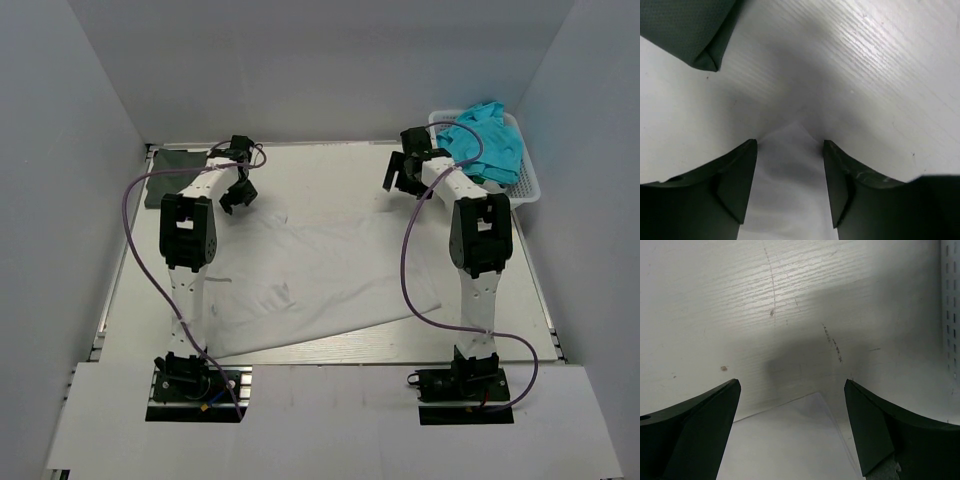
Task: Fold and stack the t-shirts
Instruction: Grap the side of the flattened tshirt furthest away from the robot with both arms, then fold the other side of the tshirt into a rectangle
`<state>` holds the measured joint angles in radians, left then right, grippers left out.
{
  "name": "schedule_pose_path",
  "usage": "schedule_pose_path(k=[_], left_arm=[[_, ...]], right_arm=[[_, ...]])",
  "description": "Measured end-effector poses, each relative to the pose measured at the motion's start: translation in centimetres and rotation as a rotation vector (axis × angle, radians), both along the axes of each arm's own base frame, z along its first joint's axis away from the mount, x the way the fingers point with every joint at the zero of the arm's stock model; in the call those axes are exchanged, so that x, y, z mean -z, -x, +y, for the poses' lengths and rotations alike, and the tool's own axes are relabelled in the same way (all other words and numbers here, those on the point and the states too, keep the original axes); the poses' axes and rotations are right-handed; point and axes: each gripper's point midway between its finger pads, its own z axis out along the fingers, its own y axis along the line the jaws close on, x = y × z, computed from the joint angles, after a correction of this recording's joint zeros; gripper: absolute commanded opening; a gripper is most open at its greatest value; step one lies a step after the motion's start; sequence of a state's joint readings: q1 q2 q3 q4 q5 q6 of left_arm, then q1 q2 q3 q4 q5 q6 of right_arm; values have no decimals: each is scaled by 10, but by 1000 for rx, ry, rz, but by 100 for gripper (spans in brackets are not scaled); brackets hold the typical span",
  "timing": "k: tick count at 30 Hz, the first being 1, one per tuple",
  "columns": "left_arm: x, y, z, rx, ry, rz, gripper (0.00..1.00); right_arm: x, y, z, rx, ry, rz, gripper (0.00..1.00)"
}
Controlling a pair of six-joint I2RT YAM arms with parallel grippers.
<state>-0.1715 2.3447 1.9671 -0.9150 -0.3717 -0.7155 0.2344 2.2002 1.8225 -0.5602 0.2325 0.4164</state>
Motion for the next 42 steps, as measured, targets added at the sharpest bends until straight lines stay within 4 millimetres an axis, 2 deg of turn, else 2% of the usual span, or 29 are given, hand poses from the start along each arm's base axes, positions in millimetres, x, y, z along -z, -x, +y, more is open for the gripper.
schedule_pose_path(k=[1, 4, 5, 8, 13, 16, 17, 20, 21, 23, 27, 29, 31, 36, 38, 42], left_arm=[[1, 0, 0, -6, -1, -1, 56], [1, -2, 0, -11, 2, -10, 39], [1, -1, -1, -15, 3, -11, 20], [2, -1, 0, -14, 1, -5, 0], [4, 2, -1, -3, 5, -7, 0], [3, 6, -3, 13, 11, -10, 0], [3, 8, -4, 20, 12, -11, 0], [1, 15, -5, 41, 13, -10, 0], [1, 18, -6, 49, 16, -7, 0], [1, 27, -7, 62, 25, 4, 0], [-5, 54, -8, 78, 50, 24, 0], [-14, 68, -8, 82, 64, 17, 0], [-29, 86, -9, 87, 89, -5, 0], [-59, 120, -17, 97, 177, -91, 0], [-63, 139, -22, 102, 222, -103, 0], [-63, 185, -29, 103, 302, -95, 0]], right_arm=[[1, 0, -1, 1, 1, 3, 90], [5, 2, -2, 0, 5, 17, 90], [6, 3, -2, 0, 7, 21, 90], [9, 5, -2, -1, 9, 29, 86], [26, 17, -4, -2, 19, 72, 79], [39, 25, -6, -2, 26, 109, 61], [40, 25, -8, 2, 34, 110, 46], [41, 25, -8, 1, 36, 109, 12], [41, 25, -8, 2, 35, 109, 10], [41, 24, -8, 1, 29, 108, 0], [40, 24, -7, -2, 27, 106, 0], [39, 25, -7, -5, 25, 96, 0], [36, 35, -7, -16, 25, 93, 0], [15, 63, -8, -42, 19, 52, 0], [3, 73, -8, -51, 15, 28, 0], [-13, 81, -9, -54, 4, -24, 0]])
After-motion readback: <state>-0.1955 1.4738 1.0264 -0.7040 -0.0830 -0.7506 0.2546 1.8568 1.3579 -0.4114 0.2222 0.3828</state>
